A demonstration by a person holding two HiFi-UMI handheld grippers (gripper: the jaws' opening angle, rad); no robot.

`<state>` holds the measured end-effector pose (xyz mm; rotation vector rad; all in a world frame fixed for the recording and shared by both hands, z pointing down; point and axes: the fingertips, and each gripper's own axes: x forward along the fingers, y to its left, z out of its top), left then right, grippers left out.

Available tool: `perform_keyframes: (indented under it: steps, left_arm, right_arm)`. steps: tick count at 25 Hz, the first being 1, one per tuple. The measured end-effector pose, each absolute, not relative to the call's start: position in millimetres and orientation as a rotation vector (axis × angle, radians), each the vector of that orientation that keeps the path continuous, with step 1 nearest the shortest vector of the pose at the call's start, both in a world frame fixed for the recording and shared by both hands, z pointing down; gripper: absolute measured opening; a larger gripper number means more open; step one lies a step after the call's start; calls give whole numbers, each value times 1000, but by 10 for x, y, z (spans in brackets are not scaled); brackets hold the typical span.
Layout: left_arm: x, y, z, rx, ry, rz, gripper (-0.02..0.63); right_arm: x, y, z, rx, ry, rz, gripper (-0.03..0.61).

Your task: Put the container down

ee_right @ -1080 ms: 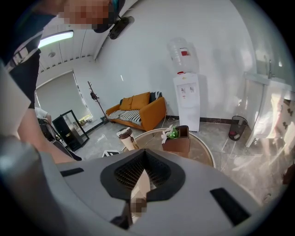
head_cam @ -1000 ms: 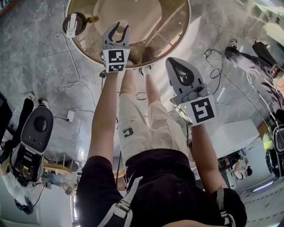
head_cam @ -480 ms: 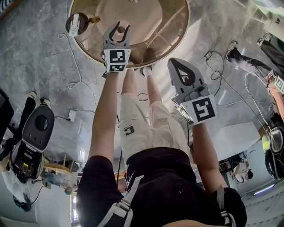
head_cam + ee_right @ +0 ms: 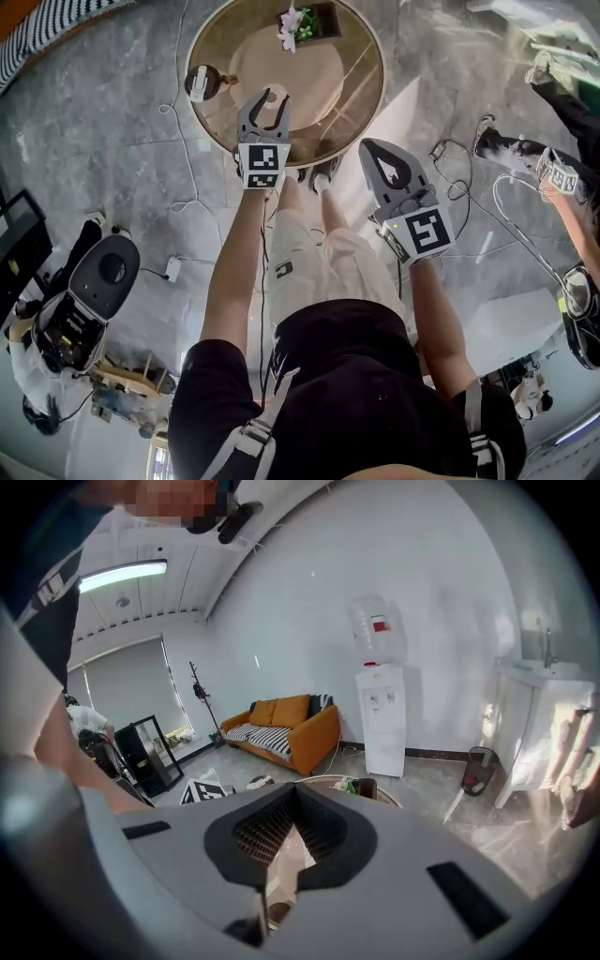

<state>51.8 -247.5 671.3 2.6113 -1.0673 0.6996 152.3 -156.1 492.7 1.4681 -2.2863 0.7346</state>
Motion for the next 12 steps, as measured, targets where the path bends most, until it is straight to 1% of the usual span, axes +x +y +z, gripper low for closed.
perform_keyframes:
  steps: [12]
  left_arm:
    - [602, -2102, 5264, 2664, -1158, 565, 136]
  right_arm:
    - [1671, -1312, 4144, 1513, -2383, 600, 5]
